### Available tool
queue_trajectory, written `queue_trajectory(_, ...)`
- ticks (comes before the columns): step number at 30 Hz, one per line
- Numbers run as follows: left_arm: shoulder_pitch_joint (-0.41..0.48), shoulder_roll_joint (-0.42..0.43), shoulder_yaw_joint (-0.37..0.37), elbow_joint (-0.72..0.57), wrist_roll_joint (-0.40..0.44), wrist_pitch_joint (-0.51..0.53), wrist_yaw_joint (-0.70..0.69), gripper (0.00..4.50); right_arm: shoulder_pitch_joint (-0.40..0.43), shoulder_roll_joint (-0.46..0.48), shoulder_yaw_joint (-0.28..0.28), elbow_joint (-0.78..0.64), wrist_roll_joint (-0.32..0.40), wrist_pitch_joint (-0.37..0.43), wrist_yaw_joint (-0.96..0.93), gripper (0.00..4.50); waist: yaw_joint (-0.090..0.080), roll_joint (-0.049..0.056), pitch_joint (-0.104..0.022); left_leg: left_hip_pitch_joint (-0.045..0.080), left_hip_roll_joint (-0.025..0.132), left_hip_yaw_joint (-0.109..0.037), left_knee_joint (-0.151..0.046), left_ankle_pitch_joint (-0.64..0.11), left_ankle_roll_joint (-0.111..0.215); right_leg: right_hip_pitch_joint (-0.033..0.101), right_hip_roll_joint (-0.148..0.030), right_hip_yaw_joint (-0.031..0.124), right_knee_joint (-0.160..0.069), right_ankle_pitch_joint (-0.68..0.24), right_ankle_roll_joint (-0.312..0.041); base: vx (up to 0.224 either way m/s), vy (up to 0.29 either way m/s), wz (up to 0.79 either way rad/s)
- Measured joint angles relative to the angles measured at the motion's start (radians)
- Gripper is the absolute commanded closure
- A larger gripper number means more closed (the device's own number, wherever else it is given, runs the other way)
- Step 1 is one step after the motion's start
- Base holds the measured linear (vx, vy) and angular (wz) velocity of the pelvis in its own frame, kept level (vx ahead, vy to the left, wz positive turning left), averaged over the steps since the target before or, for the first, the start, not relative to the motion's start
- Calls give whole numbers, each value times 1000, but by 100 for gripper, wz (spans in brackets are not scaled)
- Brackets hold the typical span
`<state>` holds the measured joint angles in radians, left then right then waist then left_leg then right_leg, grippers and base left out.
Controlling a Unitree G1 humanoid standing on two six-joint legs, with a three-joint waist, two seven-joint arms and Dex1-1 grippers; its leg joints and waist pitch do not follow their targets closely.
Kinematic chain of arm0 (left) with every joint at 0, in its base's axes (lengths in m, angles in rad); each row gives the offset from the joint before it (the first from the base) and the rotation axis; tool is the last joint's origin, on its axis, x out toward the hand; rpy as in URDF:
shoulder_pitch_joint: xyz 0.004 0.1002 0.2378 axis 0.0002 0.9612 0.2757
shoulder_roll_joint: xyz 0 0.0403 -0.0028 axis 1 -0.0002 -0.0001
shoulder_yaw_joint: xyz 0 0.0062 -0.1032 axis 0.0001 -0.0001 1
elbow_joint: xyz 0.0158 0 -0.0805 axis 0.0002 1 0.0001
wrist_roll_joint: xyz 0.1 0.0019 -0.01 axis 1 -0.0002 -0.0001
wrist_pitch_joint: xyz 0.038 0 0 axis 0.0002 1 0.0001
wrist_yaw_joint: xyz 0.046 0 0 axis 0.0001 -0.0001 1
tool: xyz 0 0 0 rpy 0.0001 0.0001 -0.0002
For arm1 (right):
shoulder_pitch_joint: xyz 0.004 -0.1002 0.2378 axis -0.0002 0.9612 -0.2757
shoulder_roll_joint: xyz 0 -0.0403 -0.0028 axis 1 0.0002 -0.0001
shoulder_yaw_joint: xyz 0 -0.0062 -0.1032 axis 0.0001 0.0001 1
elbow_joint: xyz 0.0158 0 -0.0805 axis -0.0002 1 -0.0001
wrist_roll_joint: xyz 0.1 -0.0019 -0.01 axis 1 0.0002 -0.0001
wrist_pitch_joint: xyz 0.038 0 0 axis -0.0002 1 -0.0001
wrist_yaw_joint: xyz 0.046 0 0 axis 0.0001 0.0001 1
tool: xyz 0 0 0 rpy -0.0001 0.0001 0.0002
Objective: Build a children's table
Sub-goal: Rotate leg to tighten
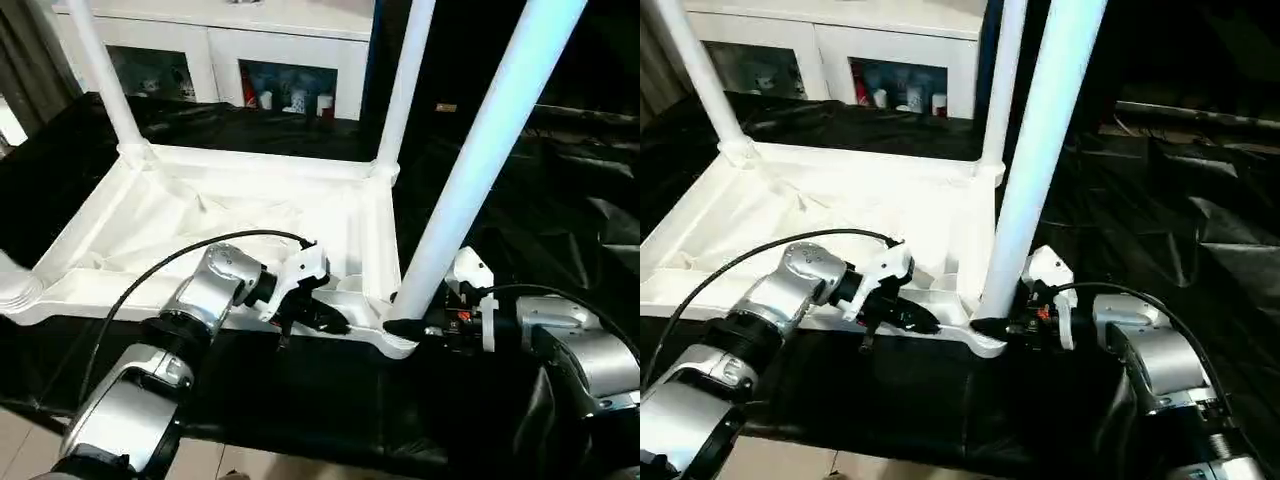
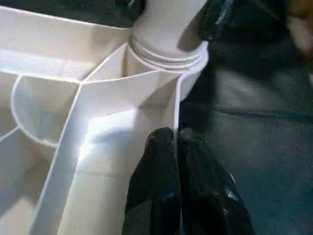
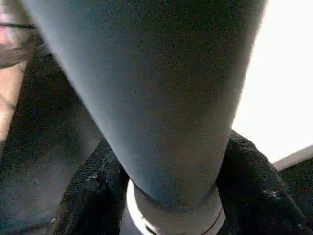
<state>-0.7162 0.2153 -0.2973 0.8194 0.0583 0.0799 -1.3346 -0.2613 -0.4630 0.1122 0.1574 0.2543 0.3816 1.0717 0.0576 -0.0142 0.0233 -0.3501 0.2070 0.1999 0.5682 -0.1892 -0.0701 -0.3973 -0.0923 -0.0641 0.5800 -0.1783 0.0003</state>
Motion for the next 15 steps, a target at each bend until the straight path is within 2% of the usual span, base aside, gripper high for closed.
queue_trajectory(3,-13,-26,17,29,17,0,107,450,-9,73,-36,39,-29,-17,-147,244,-6,-1,0,1,-1,0,2,0,0,4,0,1,-1,0,1,0,0,0)
queue_trajectory(6,-32,-72,35,60,35,13,259,450,-41,177,-75,106,-73,-44,-364,249,-29,-4,-1,2,-1,-1,5,0,0,6,-1,1,-4,-3,5,0,0,0)
queue_trajectory(9,-35,-127,48,76,41,28,387,450,-61,287,-129,148,-101,-61,-585,251,-42,-6,-2,2,-2,-3,7,0,0,7,-1,1,-5,-3,6,-18,9,-3)
queue_trajectory(12,-36,-175,56,85,54,33,474,450,-94,354,-169,191,-111,-72,-730,252,-54,-7,-2,1,-2,-4,7,0,0,5,-1,1,-6,-3,6,0,0,0)
queue_trajectory(15,-36,-197,57,89,59,39,516,450,-107,373,-173,219,-142,-101,-781,252,-55,-5,-4,1,-3,-4,7,0,0,5,-1,1,-6,-3,6,0,0,0)
